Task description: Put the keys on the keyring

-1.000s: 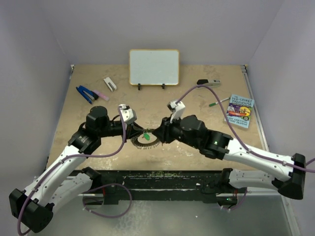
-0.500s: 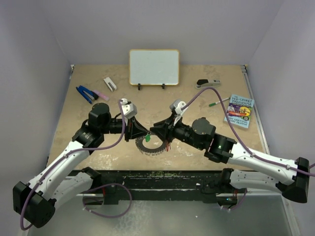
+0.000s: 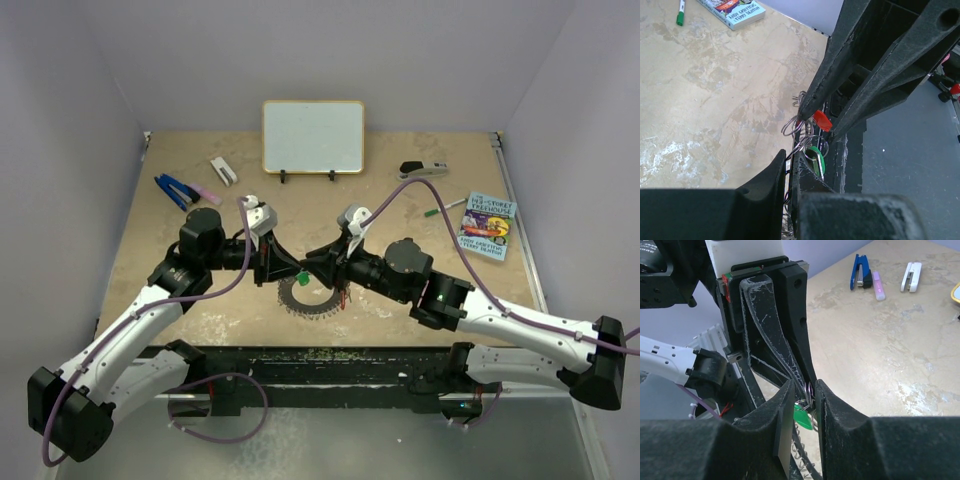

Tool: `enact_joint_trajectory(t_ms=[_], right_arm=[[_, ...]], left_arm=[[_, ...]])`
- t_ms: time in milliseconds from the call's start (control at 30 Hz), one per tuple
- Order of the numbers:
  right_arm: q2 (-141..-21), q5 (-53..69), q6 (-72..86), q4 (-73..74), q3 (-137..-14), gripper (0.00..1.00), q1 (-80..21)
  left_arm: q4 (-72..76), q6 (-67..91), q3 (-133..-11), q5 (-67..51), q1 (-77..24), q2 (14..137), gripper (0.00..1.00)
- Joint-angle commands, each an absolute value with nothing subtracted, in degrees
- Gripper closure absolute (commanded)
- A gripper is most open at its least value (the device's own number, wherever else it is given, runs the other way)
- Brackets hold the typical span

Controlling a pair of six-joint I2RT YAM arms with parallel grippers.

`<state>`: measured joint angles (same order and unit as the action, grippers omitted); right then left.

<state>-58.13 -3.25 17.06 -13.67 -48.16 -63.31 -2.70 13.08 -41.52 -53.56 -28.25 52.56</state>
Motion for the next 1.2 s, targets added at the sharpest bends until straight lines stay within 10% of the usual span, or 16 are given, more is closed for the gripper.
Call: enact_joint_trajectory(t_ms=[0, 1167], right_arm=[[-58.63, -3.45, 15.58, -16.11, -47.75, 0.72, -63.24], [-55.69, -11.68, 19.43, -7.91, -45.6, 0.7, -64.08]], left_arm=[[1.18, 15.18, -44.33, -55.17, -27.86, 51.91, 0.96], [4.04, 18.53, -44.65, -54.35, -27.16, 51.56, 0.96]])
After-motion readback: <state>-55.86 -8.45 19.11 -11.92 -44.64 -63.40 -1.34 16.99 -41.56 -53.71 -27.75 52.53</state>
